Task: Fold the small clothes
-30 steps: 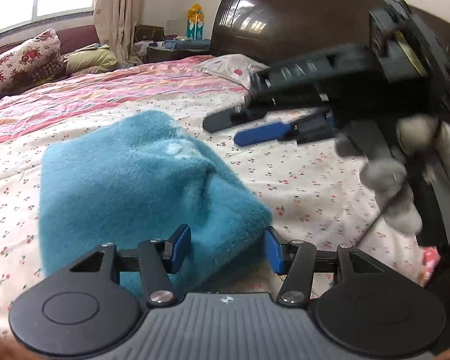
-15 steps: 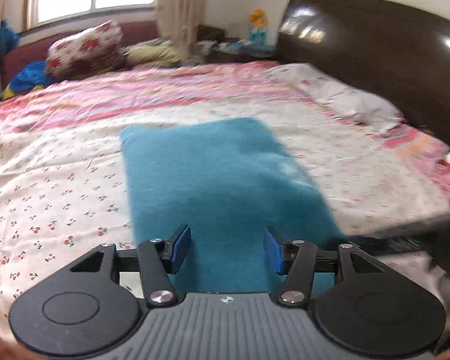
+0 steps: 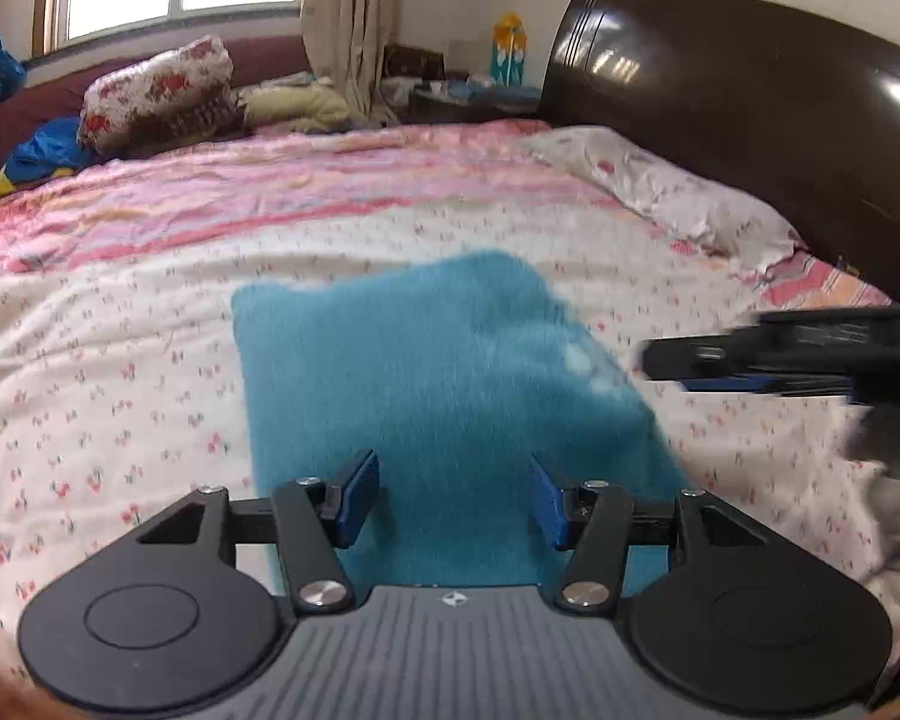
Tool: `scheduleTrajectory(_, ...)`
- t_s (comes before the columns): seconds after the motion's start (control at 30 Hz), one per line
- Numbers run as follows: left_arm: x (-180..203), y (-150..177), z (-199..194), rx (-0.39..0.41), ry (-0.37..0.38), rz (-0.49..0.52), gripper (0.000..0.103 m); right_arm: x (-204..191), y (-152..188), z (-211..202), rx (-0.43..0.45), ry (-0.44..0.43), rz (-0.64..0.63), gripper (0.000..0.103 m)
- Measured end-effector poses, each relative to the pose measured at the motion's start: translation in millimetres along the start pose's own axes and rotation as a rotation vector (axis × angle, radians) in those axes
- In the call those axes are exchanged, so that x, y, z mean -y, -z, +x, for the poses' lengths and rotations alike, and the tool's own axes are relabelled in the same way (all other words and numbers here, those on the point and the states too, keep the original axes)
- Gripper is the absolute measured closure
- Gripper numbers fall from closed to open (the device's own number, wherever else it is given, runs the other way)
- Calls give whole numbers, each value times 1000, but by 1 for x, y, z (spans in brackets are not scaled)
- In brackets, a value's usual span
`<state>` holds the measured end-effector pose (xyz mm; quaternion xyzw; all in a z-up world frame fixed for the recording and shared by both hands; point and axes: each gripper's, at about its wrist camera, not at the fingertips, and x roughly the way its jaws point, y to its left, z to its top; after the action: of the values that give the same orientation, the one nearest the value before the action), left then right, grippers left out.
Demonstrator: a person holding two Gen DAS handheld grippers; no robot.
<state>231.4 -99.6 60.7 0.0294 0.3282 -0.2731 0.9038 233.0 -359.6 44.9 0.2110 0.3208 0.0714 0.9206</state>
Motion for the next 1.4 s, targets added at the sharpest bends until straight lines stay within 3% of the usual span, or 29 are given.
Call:
scheduleTrajectory(0.13,7,-1,6,-8,15,15,45,5,-19,44,-36,-17,56,49)
scheduleTrajectory(0.23,14,7,19,-43,11,44,45,7,-20,71,-57,-8,46,69)
scheduleTrajectory(0.43,25,-1,25,-35,9,61,43,17,-24,78,-52,8,73,83)
scheduleTrajectory(0.8,39,-6,35,-70,-47,98,39,2,-28,66,-14,31,11,86)
scheduleTrajectory(1.03,60,-6,47,-107,-109,191,33,17,-24,80,-39,36,68,86)
scheduleTrajectory(1.4,67,-8,49,-128,-133,188,33,22,-26,81,-34,26,108,86)
